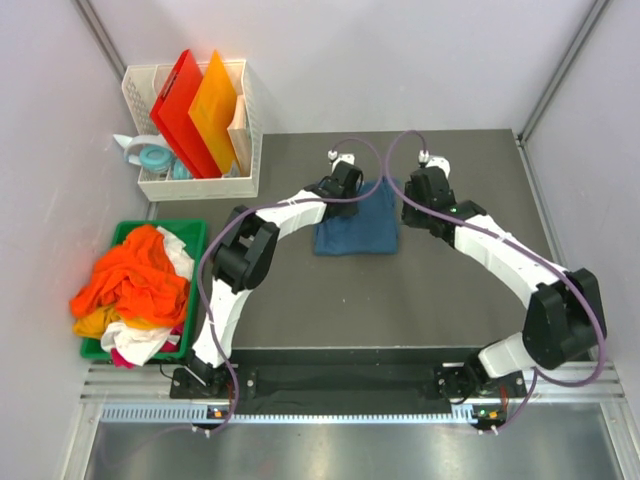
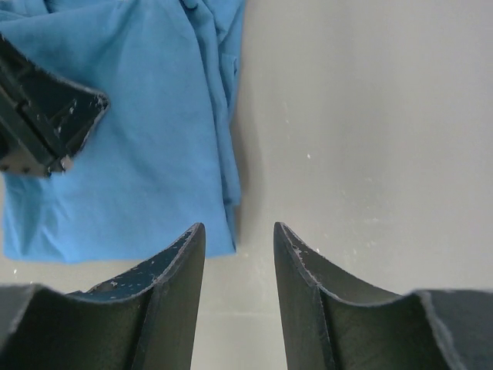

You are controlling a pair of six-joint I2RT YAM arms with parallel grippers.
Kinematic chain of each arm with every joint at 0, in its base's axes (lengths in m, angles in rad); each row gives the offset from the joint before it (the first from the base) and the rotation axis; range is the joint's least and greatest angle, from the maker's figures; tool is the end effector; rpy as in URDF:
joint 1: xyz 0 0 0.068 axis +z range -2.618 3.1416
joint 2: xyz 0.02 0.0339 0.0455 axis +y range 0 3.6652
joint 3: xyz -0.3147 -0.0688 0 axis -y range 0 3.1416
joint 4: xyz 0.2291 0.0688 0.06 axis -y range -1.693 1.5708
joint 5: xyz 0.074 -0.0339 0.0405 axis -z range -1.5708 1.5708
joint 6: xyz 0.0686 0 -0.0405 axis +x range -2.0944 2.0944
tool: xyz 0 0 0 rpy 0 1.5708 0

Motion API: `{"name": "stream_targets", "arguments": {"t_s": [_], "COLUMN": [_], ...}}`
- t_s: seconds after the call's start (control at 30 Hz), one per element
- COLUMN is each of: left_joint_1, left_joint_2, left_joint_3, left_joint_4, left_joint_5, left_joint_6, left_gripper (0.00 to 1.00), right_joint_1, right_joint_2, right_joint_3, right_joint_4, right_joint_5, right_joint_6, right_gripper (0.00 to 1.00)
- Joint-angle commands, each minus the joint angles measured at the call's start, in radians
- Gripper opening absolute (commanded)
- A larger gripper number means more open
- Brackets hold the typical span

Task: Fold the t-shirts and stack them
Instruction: Smooth out wrinkles on the folded tshirt

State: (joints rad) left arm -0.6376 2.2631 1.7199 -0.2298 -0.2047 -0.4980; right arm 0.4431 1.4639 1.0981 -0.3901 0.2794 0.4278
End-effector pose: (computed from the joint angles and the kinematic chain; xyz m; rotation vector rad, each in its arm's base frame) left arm 0.4495 -0.3156 0.1901 0.0623 2.3461 -0.3285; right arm 0.3005 0.1217 0.3045 0.1214 2.2907 0.1249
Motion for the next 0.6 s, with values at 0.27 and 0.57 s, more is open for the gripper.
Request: {"name": "stream_targets", "arguments": {"t_s": [0.27,0.57], "left_joint_1": [0.018,0.009], "left_joint_2": [0.116,0.084], "left_joint_3": [0.044,-0.103], "left_joint_4": [-0.045,-0.054], "left_joint_5": [0.047,0.116], "left_joint_6": [-0.03,-0.074], "left_gripper": [0.2,0.17], "right_joint_1": [0.011,0.014], "right_joint_2": [-0.149,-0.192], "right_joint_3": [-0.038,-0.14], "right_joint_4": [-0.019,-0.03], "right_joint_5": [0.026,0.037], "right_joint_6": [0.002,0.035], "right_gripper": [0.41,0.41]}}
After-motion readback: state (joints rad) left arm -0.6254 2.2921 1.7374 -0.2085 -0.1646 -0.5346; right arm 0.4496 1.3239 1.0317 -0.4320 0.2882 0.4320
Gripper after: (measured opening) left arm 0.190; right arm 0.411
